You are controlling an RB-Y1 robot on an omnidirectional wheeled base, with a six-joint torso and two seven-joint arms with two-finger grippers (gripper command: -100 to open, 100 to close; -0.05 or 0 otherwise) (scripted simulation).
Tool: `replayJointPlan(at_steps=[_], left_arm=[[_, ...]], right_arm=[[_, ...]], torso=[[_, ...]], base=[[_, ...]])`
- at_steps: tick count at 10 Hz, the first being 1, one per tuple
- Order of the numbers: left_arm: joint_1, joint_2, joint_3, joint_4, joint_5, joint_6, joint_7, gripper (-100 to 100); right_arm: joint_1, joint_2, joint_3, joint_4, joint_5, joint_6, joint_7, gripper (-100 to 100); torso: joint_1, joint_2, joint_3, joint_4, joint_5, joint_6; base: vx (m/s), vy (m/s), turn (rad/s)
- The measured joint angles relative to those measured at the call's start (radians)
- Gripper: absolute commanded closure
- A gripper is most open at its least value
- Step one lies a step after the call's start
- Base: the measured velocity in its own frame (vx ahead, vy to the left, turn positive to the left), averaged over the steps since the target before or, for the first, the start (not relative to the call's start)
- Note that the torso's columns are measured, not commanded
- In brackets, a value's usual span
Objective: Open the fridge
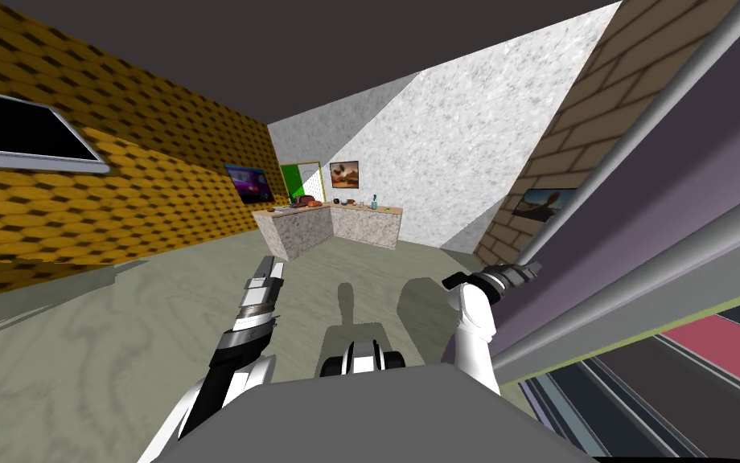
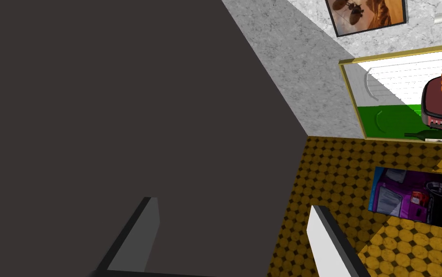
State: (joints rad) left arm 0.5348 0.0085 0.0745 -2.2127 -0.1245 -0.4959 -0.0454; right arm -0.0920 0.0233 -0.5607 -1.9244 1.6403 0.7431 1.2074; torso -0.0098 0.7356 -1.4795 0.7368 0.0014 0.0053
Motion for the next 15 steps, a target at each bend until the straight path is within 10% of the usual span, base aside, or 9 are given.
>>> replayJointPlan(at_steps=[7,15], left_arm=[[0.0,0.0,0.0,0.0,0.0,0.0,0.0,0],[0.0,0.0,0.0,0.0,0.0,0.0,0.0,0]], right_arm=[[0.024,0.02,0.023,-0.044,0.086,0.174,0.008,100],[0.028,0.027,-0.038,-0.051,0.127,0.293,0.024,100]], torso=[[0.009,0.004,0.004,0.001,-0.001,-0.004],[-0.002,0.004,0.001,0.002,0.0,0.002]], base=[[0.117,-0.009,0.085],[0.268,-0.019,0.003]])
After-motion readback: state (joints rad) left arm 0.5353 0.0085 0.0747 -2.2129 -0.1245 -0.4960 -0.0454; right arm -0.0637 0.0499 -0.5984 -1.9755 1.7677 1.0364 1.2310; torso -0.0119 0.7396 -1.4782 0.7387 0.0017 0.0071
